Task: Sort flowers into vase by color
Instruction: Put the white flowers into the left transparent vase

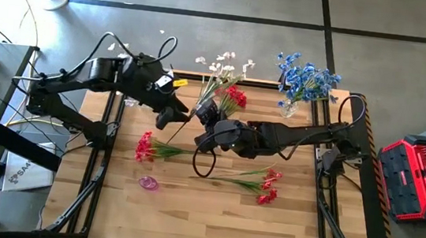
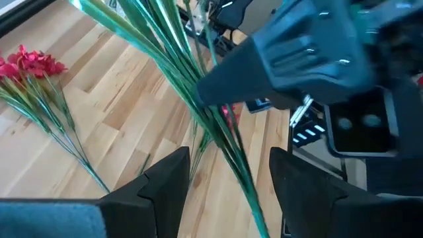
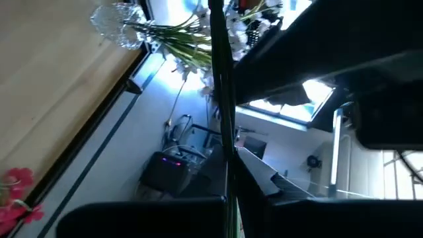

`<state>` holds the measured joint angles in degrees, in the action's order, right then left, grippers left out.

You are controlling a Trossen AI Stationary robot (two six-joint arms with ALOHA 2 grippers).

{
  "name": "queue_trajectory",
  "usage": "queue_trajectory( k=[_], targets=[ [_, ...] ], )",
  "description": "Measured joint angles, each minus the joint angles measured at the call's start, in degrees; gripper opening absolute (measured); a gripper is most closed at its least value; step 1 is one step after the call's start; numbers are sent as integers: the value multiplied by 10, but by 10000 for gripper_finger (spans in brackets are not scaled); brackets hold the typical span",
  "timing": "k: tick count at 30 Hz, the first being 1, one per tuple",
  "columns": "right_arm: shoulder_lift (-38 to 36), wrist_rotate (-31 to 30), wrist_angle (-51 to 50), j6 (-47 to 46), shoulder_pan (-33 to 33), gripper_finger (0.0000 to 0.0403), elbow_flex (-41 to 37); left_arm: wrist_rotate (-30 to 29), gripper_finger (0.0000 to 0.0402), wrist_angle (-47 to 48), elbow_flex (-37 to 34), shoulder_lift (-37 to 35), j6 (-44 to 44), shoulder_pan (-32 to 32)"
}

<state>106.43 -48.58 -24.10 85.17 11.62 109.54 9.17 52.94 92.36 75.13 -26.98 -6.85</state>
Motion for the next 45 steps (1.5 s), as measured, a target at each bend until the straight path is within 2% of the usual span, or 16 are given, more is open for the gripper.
queue_trajectory(
  k=[5,8,11,16,19,24,27,31,32,34,36,38,41,45],
  targets=[
    [0,8,17,9,0,0,0,0,193,0,0,14,3,0],
    [0,8,17,8,0,0,0,0,176,-2,0,15,18,1],
    [0,9,17,-5,0,6,0,-5,133,-2,0,15,29,2],
    [0,14,22,-84,0,36,0,-7,21,4,0,12,49,2],
    [0,7,34,-123,0,64,0,-18,14,2,0,11,53,2],
    [-2,-54,76,-293,0,111,-1,-87,5,-5,0,0,73,3],
    [-16,-98,76,-425,0,134,-1,-159,4,2,0,-10,76,1],
    [-36,-188,60,-579,1,153,0,-257,2,1,0,-30,90,1],
    [-42,-190,52,-626,0,156,0,-274,1,-2,0,-35,91,1],
    [-56,-155,26,-736,-2,161,0,-290,1,-3,0,-43,94,1],
    [-70,-60,16,-858,-14,163,0,-294,1,-13,0,-50,112,1],
    [-78,65,18,-947,-35,164,0,-289,1,-30,0,-54,139,3],
    [-75,216,37,-1005,-72,164,0,-258,1,-56,0,-58,183,13],
    [-73,323,75,-1032,-107,164,-1,-221,0,-70,0,-57,216,23]
  ],
)
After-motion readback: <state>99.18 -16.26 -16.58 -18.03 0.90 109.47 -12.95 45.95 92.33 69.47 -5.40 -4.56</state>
